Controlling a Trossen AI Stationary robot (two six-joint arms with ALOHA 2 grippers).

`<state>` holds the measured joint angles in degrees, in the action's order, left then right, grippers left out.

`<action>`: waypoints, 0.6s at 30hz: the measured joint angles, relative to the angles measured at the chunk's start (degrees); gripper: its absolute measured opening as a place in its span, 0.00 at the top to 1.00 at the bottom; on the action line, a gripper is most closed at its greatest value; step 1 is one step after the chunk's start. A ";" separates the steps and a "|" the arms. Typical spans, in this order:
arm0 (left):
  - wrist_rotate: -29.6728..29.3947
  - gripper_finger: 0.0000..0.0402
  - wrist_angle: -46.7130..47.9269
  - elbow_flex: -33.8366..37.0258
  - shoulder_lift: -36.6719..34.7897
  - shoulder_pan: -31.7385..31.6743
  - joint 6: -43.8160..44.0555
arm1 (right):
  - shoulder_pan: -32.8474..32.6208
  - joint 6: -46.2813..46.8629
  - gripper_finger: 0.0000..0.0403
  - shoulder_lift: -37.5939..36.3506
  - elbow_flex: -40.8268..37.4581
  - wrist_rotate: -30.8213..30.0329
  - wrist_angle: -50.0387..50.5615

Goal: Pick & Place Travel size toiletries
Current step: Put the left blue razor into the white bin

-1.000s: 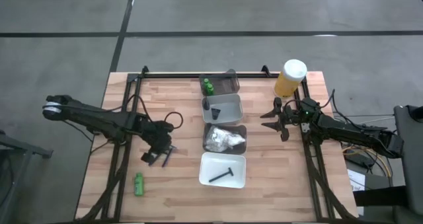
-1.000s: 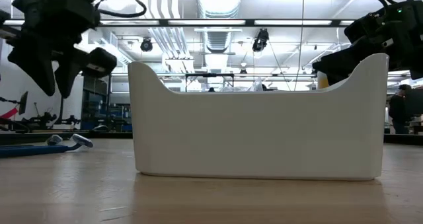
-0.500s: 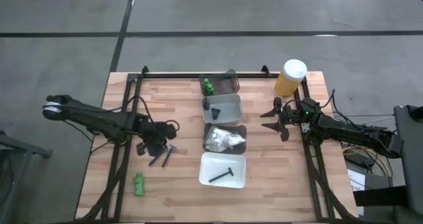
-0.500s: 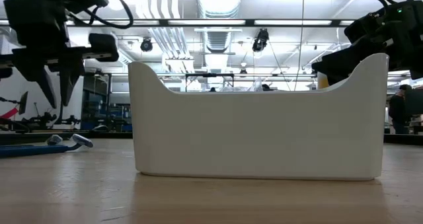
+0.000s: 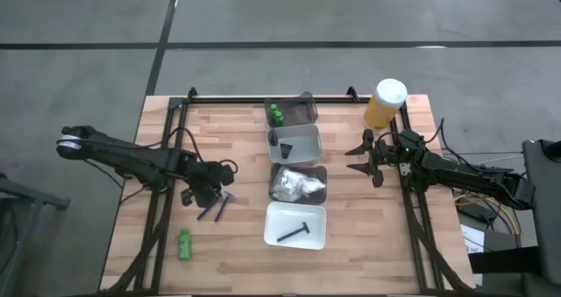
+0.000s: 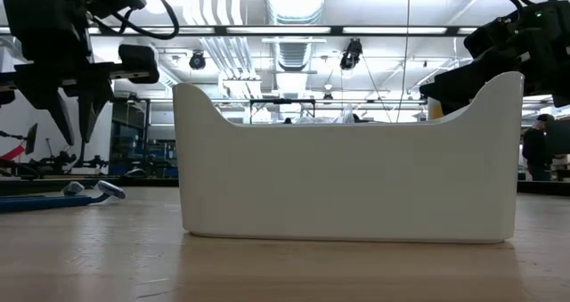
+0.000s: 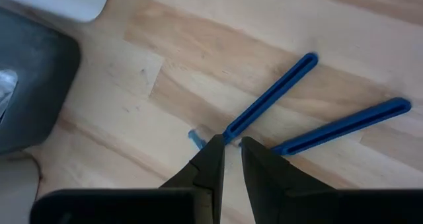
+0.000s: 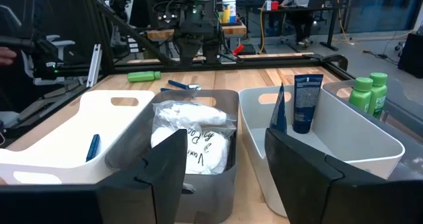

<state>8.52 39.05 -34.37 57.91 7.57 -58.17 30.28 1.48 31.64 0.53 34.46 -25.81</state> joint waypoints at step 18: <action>1.48 0.86 -0.15 2.82 0.00 0.00 7.26 | -0.02 0.00 0.63 0.00 0.00 0.00 0.01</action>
<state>10.00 38.90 -31.55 57.91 7.57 -50.91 30.26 1.48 31.64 0.54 34.46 -25.80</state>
